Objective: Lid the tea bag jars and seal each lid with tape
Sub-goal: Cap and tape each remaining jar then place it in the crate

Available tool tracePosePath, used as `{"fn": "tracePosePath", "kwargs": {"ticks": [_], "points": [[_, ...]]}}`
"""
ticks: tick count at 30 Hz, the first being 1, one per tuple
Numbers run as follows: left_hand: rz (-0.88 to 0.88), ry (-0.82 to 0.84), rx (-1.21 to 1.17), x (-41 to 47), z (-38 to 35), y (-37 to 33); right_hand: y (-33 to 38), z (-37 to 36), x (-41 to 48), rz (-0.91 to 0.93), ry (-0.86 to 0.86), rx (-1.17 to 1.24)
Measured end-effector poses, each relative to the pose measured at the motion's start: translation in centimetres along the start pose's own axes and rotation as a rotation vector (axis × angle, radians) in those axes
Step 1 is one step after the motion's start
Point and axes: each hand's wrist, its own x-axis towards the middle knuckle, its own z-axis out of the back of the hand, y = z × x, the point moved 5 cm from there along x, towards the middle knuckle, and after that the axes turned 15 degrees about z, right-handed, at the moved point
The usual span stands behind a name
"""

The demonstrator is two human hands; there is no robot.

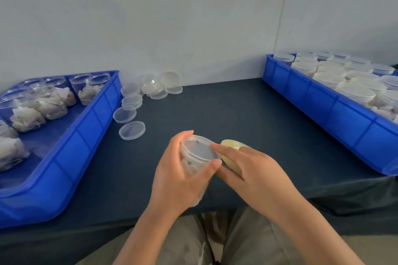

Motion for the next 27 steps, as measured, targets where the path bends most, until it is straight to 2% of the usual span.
{"fn": "tracePosePath", "kwargs": {"ticks": [6,10,17,23,27], "points": [[0.087,0.007,-0.120,2.2,1.1,1.2,-0.3,-1.2,0.1,-0.056,0.073,0.244],[0.098,0.077,-0.184,2.8,1.4,2.1,-0.4,-1.0,0.2,-0.028,0.088,0.203],[0.130,0.300,-0.300,4.7,1.0,2.2,-2.7,-0.3,0.2,-0.071,0.095,0.241],[0.130,0.568,-0.282,5.5,-1.1,3.1,-3.8,0.9,0.0,-0.068,0.041,0.242],[0.193,0.621,-0.358,5.2,-1.8,3.6,-2.1,0.5,0.2,-0.006,0.048,0.301]]}}
